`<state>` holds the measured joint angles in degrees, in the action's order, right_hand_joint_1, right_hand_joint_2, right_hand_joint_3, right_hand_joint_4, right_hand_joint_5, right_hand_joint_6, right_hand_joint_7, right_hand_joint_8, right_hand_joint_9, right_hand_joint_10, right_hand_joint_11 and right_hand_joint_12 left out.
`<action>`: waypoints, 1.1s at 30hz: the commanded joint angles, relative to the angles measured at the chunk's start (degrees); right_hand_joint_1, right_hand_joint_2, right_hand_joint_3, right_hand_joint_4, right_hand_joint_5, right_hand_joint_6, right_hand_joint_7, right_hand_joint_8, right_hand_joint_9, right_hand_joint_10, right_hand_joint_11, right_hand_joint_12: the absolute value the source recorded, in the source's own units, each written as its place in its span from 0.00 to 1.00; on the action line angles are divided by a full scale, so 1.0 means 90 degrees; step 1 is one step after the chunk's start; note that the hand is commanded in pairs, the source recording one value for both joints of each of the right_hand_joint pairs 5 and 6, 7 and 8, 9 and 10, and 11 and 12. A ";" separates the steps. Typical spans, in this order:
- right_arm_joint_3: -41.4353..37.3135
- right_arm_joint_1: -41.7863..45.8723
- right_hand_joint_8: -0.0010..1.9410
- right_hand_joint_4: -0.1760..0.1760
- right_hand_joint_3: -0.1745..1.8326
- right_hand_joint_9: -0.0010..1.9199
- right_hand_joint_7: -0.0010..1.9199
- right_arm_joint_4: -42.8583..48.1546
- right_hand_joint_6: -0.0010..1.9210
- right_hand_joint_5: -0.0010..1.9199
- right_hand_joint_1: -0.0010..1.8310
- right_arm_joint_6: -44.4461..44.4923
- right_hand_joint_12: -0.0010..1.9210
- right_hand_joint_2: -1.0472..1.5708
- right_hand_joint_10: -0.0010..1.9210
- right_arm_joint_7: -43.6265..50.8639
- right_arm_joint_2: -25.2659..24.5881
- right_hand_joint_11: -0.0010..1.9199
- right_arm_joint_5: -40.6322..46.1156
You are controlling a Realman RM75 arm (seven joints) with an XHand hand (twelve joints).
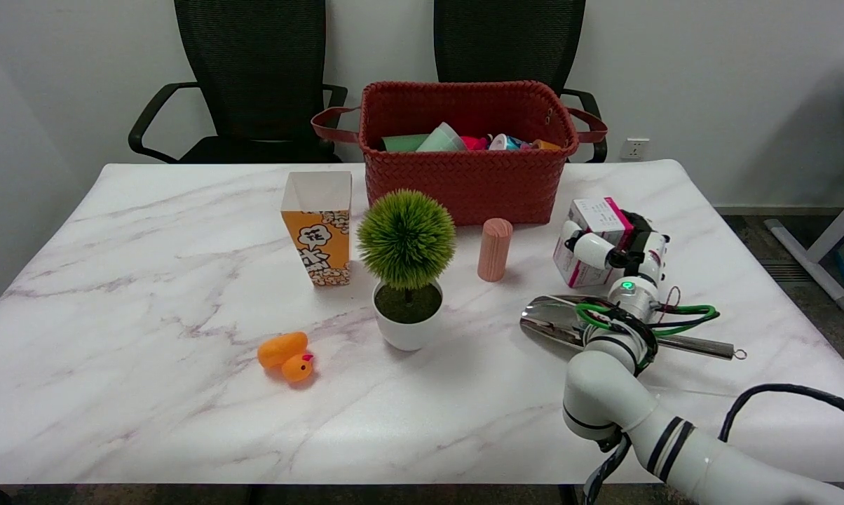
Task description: Pick up the white paper box.
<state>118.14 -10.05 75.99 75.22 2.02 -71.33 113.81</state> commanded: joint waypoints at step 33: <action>0.0066 -0.0120 0.69 0.50 0.35 0.65 0.70 0.0079 0.33 0.33 0.65 0.0289 0.47 0.66 0.65 -0.0213 0.0002 0.47 -0.0842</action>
<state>118.49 -11.02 76.31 76.51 0.04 -71.31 109.20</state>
